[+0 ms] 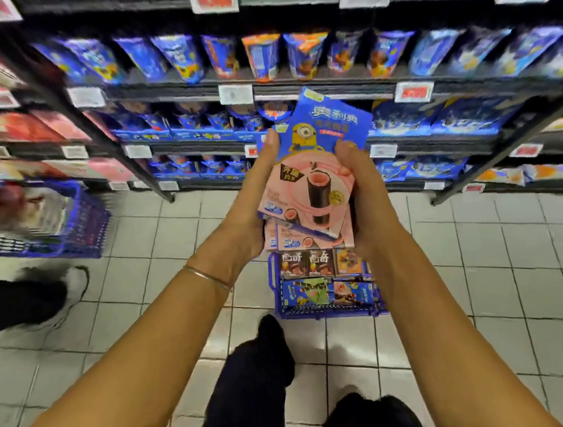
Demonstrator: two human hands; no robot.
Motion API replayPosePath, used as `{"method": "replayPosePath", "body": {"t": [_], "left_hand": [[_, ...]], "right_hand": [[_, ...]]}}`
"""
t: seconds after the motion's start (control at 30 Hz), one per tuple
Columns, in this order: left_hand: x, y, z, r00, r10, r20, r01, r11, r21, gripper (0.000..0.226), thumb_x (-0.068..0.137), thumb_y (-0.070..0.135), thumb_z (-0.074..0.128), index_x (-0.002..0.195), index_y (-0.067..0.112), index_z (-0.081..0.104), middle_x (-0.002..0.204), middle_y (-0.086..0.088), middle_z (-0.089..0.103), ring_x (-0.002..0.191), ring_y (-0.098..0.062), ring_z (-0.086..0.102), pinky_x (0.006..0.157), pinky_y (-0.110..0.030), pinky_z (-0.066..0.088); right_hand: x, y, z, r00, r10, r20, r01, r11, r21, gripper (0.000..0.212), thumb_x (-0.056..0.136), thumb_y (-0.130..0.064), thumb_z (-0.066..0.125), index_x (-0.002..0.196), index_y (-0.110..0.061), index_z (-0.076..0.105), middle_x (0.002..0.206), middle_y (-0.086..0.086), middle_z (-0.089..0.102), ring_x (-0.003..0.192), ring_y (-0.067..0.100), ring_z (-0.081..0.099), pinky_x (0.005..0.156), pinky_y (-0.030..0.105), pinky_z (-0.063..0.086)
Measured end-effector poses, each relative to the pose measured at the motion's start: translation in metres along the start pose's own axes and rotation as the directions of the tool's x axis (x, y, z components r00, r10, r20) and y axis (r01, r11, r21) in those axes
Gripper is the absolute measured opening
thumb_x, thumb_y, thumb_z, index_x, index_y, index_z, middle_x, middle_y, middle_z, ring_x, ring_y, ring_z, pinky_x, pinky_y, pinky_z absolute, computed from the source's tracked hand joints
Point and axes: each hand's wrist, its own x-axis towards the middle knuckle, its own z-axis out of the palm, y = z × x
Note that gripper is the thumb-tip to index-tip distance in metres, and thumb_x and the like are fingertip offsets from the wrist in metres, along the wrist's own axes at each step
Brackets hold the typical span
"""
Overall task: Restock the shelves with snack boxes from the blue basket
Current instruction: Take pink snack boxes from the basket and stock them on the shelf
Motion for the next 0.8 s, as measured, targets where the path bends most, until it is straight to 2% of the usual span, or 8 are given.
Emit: {"method": "replayPosePath", "body": {"t": [0.23,0.33,0.4,0.5,0.57,0.6,0.7,0.8], "left_hand": [[-0.076,0.097,0.034,0.989,0.15,0.005,-0.15,0.988,0.038,0.067,0.105,0.065,0.031,0.117,0.021,0.08,0.12,-0.008,0.077,0.112,-0.024,0.074,0.089,-0.035,0.06],[-0.084,0.126,0.035,0.982,0.187,0.035,-0.188,0.982,0.03,0.067,0.108,0.059,0.026,0.114,0.021,0.081,0.117,-0.006,0.078,0.11,-0.021,0.074,0.089,-0.033,0.06],[-0.087,0.145,0.032,0.974,0.226,0.028,-0.227,0.973,0.049,0.072,0.11,0.054,0.019,0.105,0.024,0.084,0.105,-0.001,0.081,0.097,-0.016,0.078,0.079,-0.028,0.062],[-0.092,0.17,0.033,0.969,0.245,0.003,-0.245,0.965,0.091,0.068,0.112,0.048,0.023,0.101,0.018,0.084,0.088,-0.004,0.082,0.079,-0.016,0.079,0.064,-0.027,0.062],[-0.093,0.186,0.034,0.96,0.279,-0.03,-0.269,0.946,0.182,0.051,0.112,0.032,0.032,0.109,0.008,0.077,0.067,-0.008,0.077,0.058,-0.015,0.076,0.047,-0.023,0.057],[-0.094,0.194,0.038,0.957,0.289,-0.027,-0.279,0.942,0.189,0.047,0.11,0.034,0.038,0.115,0.005,0.075,0.069,-0.011,0.077,0.06,-0.016,0.076,0.049,-0.024,0.058],[-0.093,0.218,0.057,0.952,0.305,-0.012,-0.301,0.947,0.113,0.061,0.101,0.063,0.046,0.122,0.015,0.077,0.122,-0.016,0.075,0.109,-0.029,0.074,0.087,-0.039,0.061],[-0.095,0.238,0.076,0.927,0.372,-0.049,-0.363,0.923,0.128,0.059,0.101,0.066,0.044,0.121,0.023,0.078,0.129,-0.013,0.073,0.116,-0.028,0.072,0.087,-0.038,0.061]], "right_hand": [[-0.036,-0.052,0.117,0.999,-0.036,0.007,0.036,0.999,0.024,0.089,0.079,-0.046,0.064,0.154,-0.007,0.035,0.144,0.026,0.054,0.132,0.046,0.052,0.111,0.065,0.039],[-0.034,-0.064,0.149,0.992,-0.092,0.087,0.094,0.995,-0.015,0.07,0.088,-0.048,0.06,0.143,-0.006,0.052,0.136,0.025,0.061,0.124,0.04,0.061,0.106,0.057,0.048],[-0.028,-0.071,0.163,0.981,-0.118,0.155,0.129,0.99,-0.064,0.054,0.096,-0.048,0.054,0.133,-0.01,0.062,0.132,0.021,0.065,0.121,0.037,0.064,0.104,0.053,0.05],[-0.021,-0.086,0.184,0.975,-0.146,0.169,0.172,0.974,-0.147,0.06,0.097,-0.052,0.055,0.14,-0.011,0.056,0.138,0.019,0.062,0.128,0.038,0.059,0.11,0.059,0.043],[-0.018,-0.1,0.194,0.973,-0.165,0.164,0.199,0.955,-0.218,0.062,0.091,-0.055,0.062,0.14,-0.016,0.056,0.137,0.015,0.064,0.128,0.038,0.059,0.109,0.064,0.042],[-0.017,-0.109,0.197,0.971,-0.174,0.163,0.213,0.941,-0.263,0.062,0.089,-0.054,0.065,0.139,-0.018,0.057,0.136,0.013,0.065,0.127,0.038,0.06,0.107,0.065,0.042],[-0.014,-0.137,0.202,0.97,-0.154,0.186,0.213,0.909,-0.358,0.061,0.082,-0.048,0.071,0.135,-0.021,0.059,0.131,0.01,0.069,0.124,0.037,0.062,0.104,0.061,0.047],[-0.017,-0.163,0.211,0.961,-0.164,0.22,0.234,0.91,-0.343,0.055,0.088,-0.038,0.069,0.137,-0.015,0.058,0.129,0.012,0.069,0.124,0.037,0.062,0.109,0.059,0.044]]}}
